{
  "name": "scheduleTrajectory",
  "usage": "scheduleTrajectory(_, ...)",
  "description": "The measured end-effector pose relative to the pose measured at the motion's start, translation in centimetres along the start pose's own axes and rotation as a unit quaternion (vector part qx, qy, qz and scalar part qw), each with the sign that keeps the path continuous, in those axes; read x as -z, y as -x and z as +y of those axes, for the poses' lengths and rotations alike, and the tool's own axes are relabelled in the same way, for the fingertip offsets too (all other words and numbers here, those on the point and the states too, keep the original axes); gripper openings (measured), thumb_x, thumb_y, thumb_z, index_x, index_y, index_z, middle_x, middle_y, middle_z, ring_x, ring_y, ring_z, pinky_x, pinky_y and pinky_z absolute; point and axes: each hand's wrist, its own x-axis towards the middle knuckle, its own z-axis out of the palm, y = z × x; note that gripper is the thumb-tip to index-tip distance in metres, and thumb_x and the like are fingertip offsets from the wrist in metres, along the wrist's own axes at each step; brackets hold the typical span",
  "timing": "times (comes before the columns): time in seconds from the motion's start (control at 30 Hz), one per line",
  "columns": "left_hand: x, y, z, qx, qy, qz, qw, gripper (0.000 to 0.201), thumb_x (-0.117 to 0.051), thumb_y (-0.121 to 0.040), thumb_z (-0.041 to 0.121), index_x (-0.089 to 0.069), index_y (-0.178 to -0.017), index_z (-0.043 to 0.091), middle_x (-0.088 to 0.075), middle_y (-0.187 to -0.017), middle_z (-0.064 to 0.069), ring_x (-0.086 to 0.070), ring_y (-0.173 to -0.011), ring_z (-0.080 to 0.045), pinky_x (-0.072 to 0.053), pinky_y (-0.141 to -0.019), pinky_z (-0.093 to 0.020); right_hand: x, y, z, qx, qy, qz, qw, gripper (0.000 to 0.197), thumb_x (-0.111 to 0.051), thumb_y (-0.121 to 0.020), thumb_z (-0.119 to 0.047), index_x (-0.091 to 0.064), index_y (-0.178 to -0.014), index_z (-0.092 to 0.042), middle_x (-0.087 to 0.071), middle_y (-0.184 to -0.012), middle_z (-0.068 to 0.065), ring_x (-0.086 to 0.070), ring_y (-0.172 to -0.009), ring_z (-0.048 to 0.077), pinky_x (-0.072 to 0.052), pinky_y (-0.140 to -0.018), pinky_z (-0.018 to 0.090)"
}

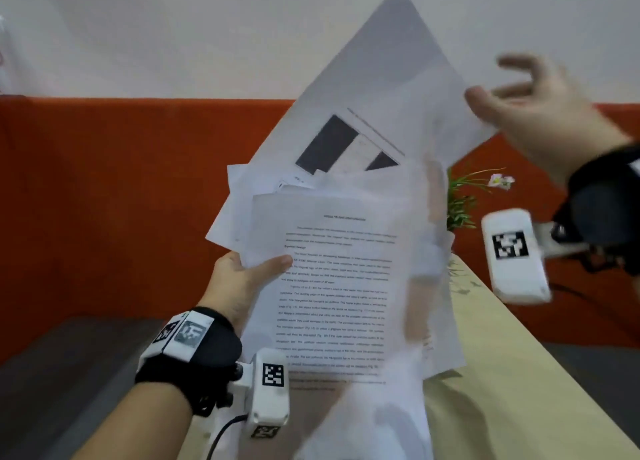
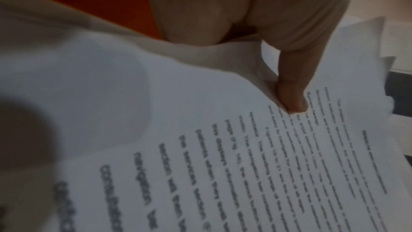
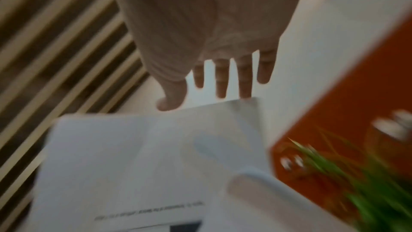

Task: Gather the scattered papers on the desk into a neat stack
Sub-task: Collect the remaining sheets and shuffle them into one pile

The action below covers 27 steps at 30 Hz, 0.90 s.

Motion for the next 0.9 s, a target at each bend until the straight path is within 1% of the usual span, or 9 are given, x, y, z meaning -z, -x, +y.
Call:
scheduleTrajectory(0.07,0.2,0.1,0.2,0.009,0.022,0.015,1.0,0.036,-0.08,-0.069,0.01,-0.057,-0.096,0.009,-0.072,-0.101,-0.013,-0.068,-0.098,-0.027,-0.052,-0.083,-0.035,-1.4,2.4,4.0,-0.125,-0.132,0.008,0.983,0.116,-0.068,-0.052,-0.077,-0.024,-0.147,-0.029,-0.054,-0.122,0.001,-0.055,-0.094,0.012,-0.046,-0.082,0.028)
scheduleTrajectory(0.13,-0.2,0.3,0.7,0.012,0.049,0.0,0.999,0.06,-0.085,-0.058,0.018,-0.06,-0.111,0.003,-0.073,-0.108,-0.016,-0.067,-0.105,-0.033,-0.049,-0.095,-0.045,-3.5,5.4,8.1,-0.205,-0.162,-0.096,0.96,0.136,-0.074,-0.037,-0.078,-0.018,-0.15,-0.029,-0.052,-0.124,-0.001,-0.055,-0.101,0.014,-0.047,-0.085,0.032)
scheduleTrajectory(0.27,-1.4,-0.3,2.0,-0.009,0.078,0.0,0.997,0.036,-0.076,-0.074,0.005,-0.061,-0.106,0.004,-0.08,-0.09,-0.004,-0.069,-0.1,-0.033,-0.049,-0.096,-0.048,-6.0,8.7,10.5,-0.197,-0.213,-0.215,0.933,0.078,-0.088,-0.058,-0.038,-0.057,-0.129,-0.025,-0.071,-0.119,-0.009,-0.07,-0.105,0.014,-0.057,-0.077,0.026)
scheduleTrajectory(0.33,-2.0,-0.4,2.8,-0.023,0.097,-0.015,0.995,0.068,-0.085,-0.064,0.013,-0.056,-0.124,0.0,-0.073,-0.114,-0.013,-0.067,-0.109,-0.034,-0.046,-0.1,-0.053,-6.4,8.7,9.3,-0.159,-0.262,-0.189,0.933,0.05,-0.081,-0.062,-0.026,-0.068,-0.111,-0.026,-0.077,-0.106,-0.009,-0.074,-0.094,0.012,-0.058,-0.071,0.022)
scheduleTrajectory(0.4,-2.1,-0.6,3.4,-0.035,0.114,-0.009,0.993,0.092,-0.09,-0.055,0.019,-0.046,-0.134,0.001,-0.065,-0.126,-0.016,-0.064,-0.115,-0.032,-0.044,-0.102,-0.053,-6.3,8.1,8.5,-0.122,-0.288,-0.158,0.937,0.053,-0.082,-0.061,-0.024,-0.067,-0.111,-0.025,-0.076,-0.108,-0.007,-0.073,-0.096,0.012,-0.057,-0.079,0.029)
scheduleTrajectory(0.57,-1.6,-1.4,4.4,-0.066,0.06,-0.073,0.993,0.033,-0.069,-0.077,0.004,-0.063,-0.108,0.008,-0.079,-0.099,-0.005,-0.075,-0.093,-0.02,-0.057,-0.084,-0.039,-5.8,6.3,9.2,-0.126,-0.295,-0.106,0.941,0.099,-0.088,-0.057,-0.029,-0.032,-0.139,-0.034,-0.056,-0.134,-0.003,-0.06,-0.116,0.017,-0.053,-0.09,0.039)
scheduleTrajectory(0.7,-0.9,-1.6,4.5,-0.058,0.055,-0.106,0.991,0.031,-0.065,-0.077,0.0,-0.064,-0.108,0.006,-0.078,-0.101,-0.01,-0.075,-0.094,-0.025,-0.06,-0.08,-0.039,-6.1,6.7,9.2,-0.099,-0.326,-0.203,0.918,0.066,-0.079,-0.068,-0.017,-0.056,-0.129,-0.019,-0.072,-0.119,0.001,-0.071,-0.105,0.019,-0.058,-0.078,0.026)
scheduleTrajectory(0.8,-0.3,-1.9,4.2,-0.053,0.059,-0.121,0.989,0.039,-0.065,-0.072,0.004,-0.066,-0.111,0.007,-0.077,-0.103,-0.012,-0.075,-0.092,-0.026,-0.06,-0.072,-0.034,-6.2,7.7,9.6,-0.142,-0.354,-0.198,0.903,0.059,-0.086,-0.059,-0.03,-0.069,-0.114,-0.016,-0.075,-0.111,0.007,-0.074,-0.094,0.025,-0.06,-0.073,0.03)
scheduleTrajectory(0.9,-0.3,-2.1,4.0,-0.053,0.075,-0.117,0.989,0.041,-0.072,-0.072,0.005,-0.065,-0.112,0.006,-0.076,-0.105,-0.013,-0.074,-0.094,-0.027,-0.06,-0.073,-0.035,-6.4,8.6,9.4,-0.153,-0.388,-0.169,0.893,0.046,-0.073,-0.067,-0.014,-0.068,-0.113,-0.01,-0.076,-0.107,0.009,-0.074,-0.093,0.029,-0.06,-0.076,0.036)
